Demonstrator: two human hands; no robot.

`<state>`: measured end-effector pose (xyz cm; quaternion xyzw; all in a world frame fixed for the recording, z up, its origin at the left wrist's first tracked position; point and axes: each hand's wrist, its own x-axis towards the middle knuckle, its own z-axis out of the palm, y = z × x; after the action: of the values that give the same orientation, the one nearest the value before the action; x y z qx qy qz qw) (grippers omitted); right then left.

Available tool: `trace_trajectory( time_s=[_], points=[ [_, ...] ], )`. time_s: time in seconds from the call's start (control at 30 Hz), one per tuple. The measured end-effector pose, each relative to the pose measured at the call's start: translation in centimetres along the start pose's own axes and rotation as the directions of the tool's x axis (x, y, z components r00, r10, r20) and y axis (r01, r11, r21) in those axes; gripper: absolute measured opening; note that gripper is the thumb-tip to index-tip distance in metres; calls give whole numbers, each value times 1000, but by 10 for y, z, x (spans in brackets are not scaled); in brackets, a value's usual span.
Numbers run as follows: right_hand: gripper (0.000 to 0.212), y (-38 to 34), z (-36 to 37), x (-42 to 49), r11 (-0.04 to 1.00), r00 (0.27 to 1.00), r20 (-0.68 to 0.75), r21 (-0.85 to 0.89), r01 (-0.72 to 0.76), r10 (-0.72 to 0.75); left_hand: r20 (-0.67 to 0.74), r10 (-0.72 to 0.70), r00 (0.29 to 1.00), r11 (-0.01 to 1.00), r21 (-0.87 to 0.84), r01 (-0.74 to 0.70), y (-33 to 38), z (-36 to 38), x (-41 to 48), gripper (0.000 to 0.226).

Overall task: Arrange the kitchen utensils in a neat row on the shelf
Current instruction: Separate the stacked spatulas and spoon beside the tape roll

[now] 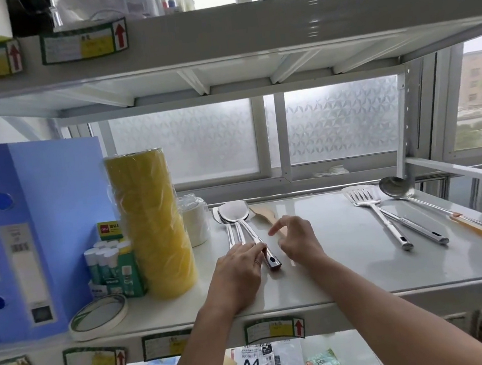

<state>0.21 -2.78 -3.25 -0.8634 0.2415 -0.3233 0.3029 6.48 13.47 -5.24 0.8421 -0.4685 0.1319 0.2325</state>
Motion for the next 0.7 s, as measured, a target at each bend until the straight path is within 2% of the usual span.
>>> trace_trajectory(
  time_s=[0.13, 0.33, 0.57, 0.63, 0.7],
  points=[
    [41, -2, 0, -2, 1000, 1000, -5, 5, 11, -11, 3, -5, 1000, 1000, -5, 5, 0, -1, 0, 40],
    [33, -6, -3, -8, 993, 999, -29, 114, -28, 31, 16, -16, 1000, 1000, -24, 16, 0, 0, 1, 42],
    [32, -11, 3, -11, 997, 991, 126, 68, 48, -56, 40, -19, 999, 998, -63, 22, 0, -1, 0, 42],
    [30, -13, 7, -10, 995, 984, 164, 84, 50, -64, 29, -35, 999, 990, -138, 39, -1, -1, 0, 38],
    [29, -17, 12, -10, 996, 967, 248, 81, 43, -62, 6, -94, 996, 955, -283, 92, 0, -5, -1, 36]
  ],
)
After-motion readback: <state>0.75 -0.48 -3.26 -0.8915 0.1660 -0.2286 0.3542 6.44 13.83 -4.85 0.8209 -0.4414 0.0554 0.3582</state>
